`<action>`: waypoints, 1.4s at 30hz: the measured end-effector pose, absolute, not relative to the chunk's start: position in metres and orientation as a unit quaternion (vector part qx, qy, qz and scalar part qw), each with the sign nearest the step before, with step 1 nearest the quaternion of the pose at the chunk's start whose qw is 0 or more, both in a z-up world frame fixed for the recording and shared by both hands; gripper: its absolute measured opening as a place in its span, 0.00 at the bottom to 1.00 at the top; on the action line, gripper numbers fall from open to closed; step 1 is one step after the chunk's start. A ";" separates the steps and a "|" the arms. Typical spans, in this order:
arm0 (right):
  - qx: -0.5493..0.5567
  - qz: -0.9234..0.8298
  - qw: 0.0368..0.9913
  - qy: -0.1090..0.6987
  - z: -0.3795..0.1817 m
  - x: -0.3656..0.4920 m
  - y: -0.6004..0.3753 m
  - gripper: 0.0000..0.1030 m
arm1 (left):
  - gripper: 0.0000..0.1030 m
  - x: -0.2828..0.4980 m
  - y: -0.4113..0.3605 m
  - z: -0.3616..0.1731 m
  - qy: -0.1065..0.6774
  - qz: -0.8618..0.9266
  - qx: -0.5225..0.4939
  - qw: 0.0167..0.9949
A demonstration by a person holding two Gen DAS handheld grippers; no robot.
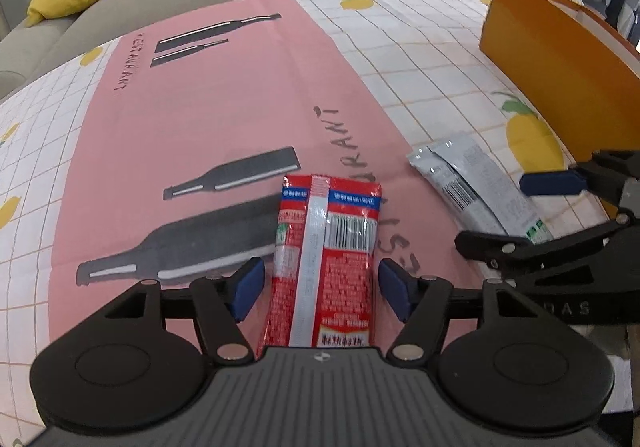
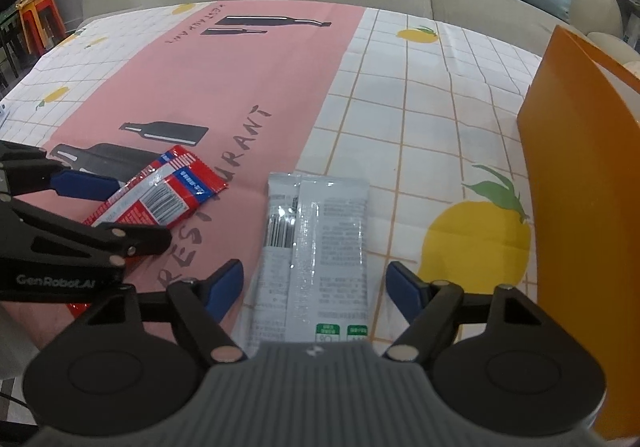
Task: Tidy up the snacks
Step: 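Lift both packs off the table and turn toward the orange box, then carry both packs over the orange box and open both grippers to drop them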
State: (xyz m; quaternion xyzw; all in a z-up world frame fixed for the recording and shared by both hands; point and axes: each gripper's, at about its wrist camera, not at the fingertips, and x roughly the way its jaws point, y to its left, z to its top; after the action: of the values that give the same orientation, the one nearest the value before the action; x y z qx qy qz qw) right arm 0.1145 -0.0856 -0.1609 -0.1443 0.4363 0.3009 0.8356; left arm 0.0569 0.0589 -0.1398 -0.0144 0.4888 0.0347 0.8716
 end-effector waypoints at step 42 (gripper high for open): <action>-0.035 0.275 0.868 0.411 -0.065 0.100 -0.133 0.43 | 0.40 0.050 0.029 -0.039 0.435 0.055 -0.093 0.894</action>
State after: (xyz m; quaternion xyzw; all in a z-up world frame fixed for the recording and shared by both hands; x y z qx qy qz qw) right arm 0.1005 -0.1332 -0.0651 -0.0354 0.4114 0.2751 0.8683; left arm 0.0501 0.0288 -0.0388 -0.0932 0.4350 0.0545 0.8939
